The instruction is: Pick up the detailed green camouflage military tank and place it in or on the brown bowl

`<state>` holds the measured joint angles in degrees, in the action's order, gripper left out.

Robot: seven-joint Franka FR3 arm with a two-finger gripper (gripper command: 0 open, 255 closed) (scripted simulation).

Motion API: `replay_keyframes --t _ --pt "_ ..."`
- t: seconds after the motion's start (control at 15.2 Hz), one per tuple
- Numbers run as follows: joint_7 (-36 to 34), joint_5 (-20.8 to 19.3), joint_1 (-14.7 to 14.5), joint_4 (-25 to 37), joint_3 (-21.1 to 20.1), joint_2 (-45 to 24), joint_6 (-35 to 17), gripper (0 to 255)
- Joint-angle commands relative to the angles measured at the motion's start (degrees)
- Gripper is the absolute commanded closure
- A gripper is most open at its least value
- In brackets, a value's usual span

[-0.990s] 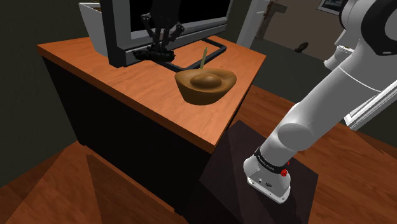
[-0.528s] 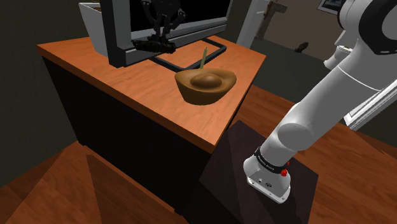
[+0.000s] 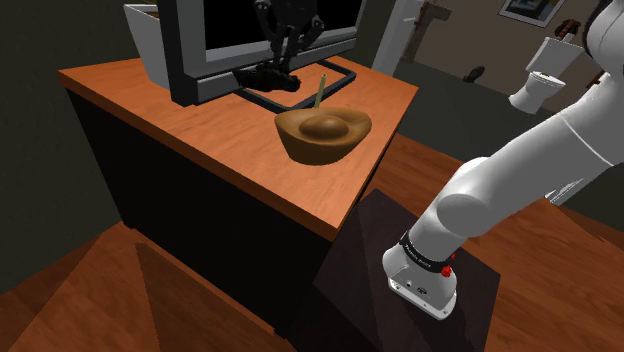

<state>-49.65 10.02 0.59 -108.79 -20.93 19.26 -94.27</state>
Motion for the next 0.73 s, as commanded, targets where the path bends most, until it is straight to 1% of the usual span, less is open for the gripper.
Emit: replay_keyframes --t 0.0,0.33,0.59,0.66 --pt "1.02 1.22 -0.36 -3.81 1.0 4.41 0.55 255" --pt "2.56 3.47 -2.07 -12.51 3.4 15.97 3.46 255" --pt "3.12 4.48 -3.66 -18.23 5.22 25.14 7.05 255" --pt "3.2 4.58 -3.73 -19.19 5.14 25.42 6.38 255"
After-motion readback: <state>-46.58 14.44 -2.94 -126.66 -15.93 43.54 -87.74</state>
